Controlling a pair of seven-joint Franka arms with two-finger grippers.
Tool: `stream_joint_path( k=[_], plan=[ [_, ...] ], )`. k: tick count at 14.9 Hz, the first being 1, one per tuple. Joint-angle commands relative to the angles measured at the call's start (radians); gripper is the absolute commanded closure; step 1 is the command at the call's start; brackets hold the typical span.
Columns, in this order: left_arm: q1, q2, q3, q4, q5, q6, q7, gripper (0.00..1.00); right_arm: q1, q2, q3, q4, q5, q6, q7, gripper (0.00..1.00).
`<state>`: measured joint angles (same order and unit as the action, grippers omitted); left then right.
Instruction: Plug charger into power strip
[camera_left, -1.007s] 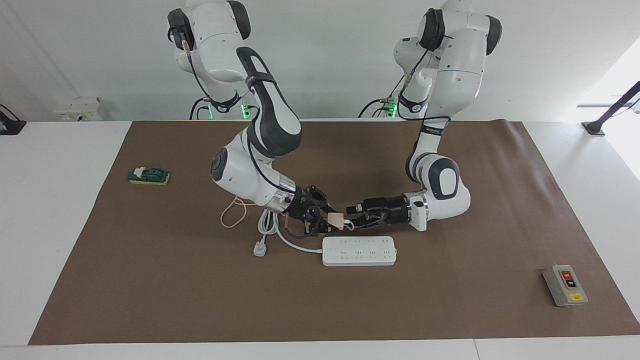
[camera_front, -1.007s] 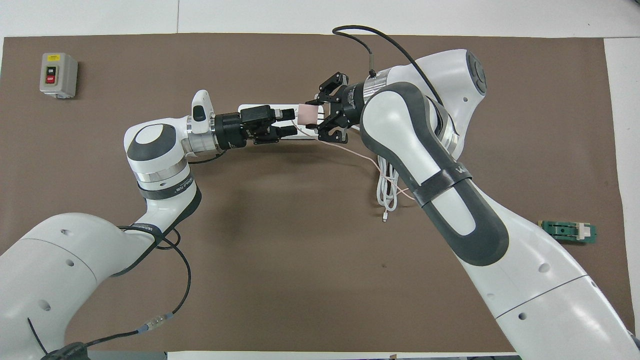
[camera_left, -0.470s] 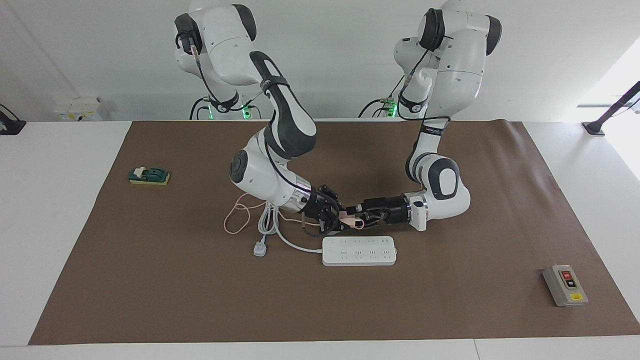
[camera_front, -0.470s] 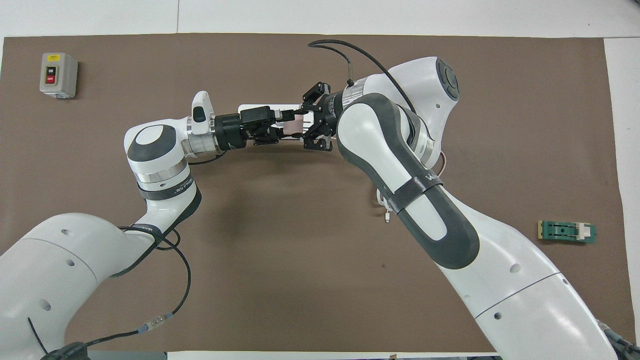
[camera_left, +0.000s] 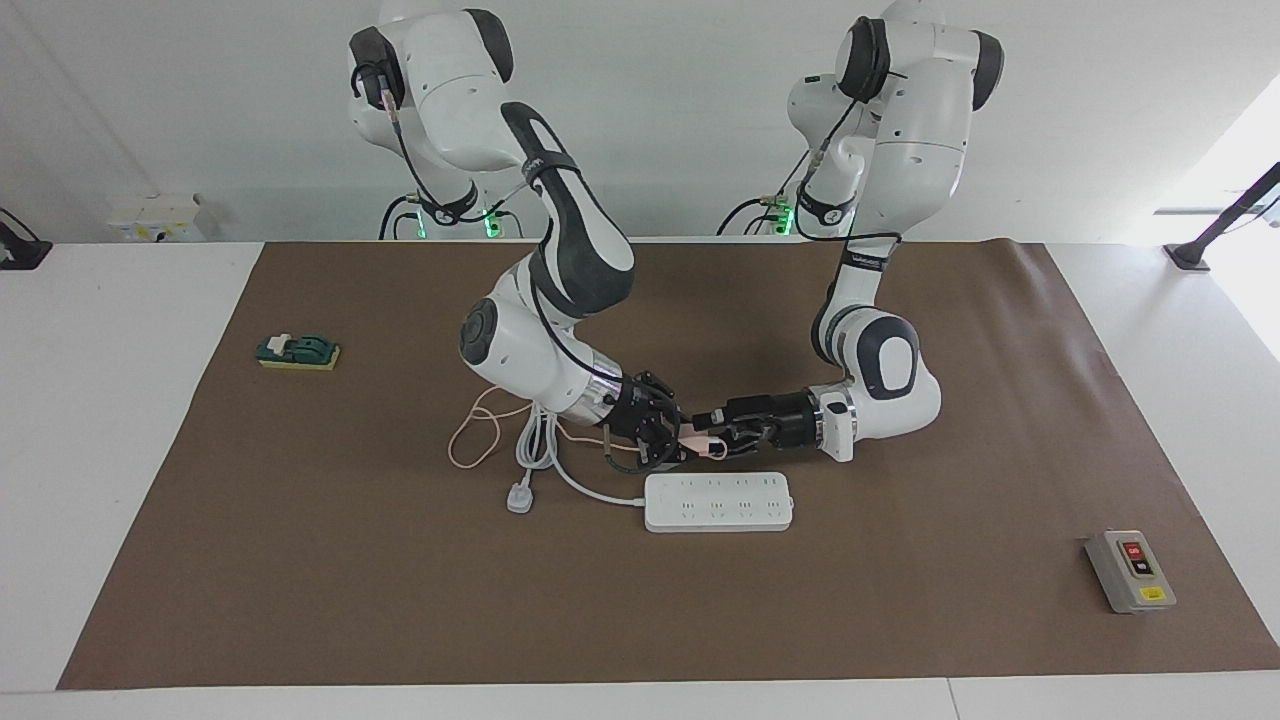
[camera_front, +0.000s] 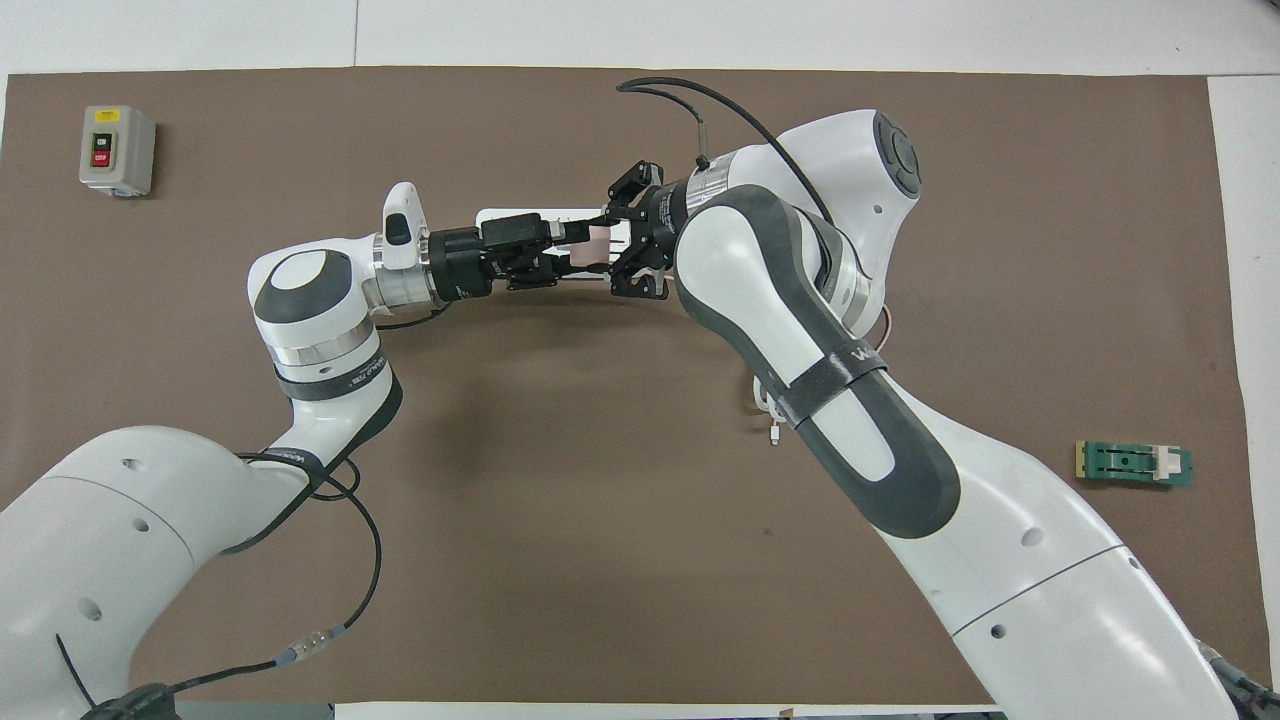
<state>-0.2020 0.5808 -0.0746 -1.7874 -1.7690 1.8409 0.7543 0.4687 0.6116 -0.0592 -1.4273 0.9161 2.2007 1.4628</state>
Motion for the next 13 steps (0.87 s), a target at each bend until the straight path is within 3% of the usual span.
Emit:
stream_joint_path(
  k=[1, 2, 4, 6, 7, 12, 13],
  plan=[
    [0.000, -0.007, 0.004, -0.021, -0.020, 0.003, 0.025, 0.23, -0.005, 0.017, -0.001, 0.030, -0.011, -0.012, 0.014, 1.00],
    [0.000, -0.007, 0.004, -0.021, -0.018, 0.003, 0.025, 0.37, -0.005, 0.016, -0.001, 0.030, -0.011, -0.012, 0.016, 1.00],
    [0.000, -0.007, 0.004, -0.020, -0.020, 0.003, 0.025, 0.52, -0.004, 0.017, -0.001, 0.028, -0.011, -0.012, 0.016, 1.00],
    [0.000, -0.007, 0.004, -0.020, -0.020, 0.003, 0.025, 0.80, -0.005, 0.016, -0.001, 0.030, -0.011, -0.012, 0.016, 1.00],
    [0.000, -0.007, 0.004, -0.021, -0.020, 0.003, 0.026, 0.98, -0.005, 0.017, -0.001, 0.028, -0.011, -0.012, 0.016, 1.00],
    [0.001, -0.003, 0.004, -0.020, -0.020, 0.001, 0.042, 1.00, -0.004, 0.016, -0.001, 0.028, -0.003, -0.012, 0.021, 1.00],
    [0.001, -0.003, 0.004, -0.021, -0.018, 0.000, 0.042, 1.00, -0.007, 0.014, -0.001, 0.028, -0.009, -0.013, 0.022, 0.51]
  ],
)
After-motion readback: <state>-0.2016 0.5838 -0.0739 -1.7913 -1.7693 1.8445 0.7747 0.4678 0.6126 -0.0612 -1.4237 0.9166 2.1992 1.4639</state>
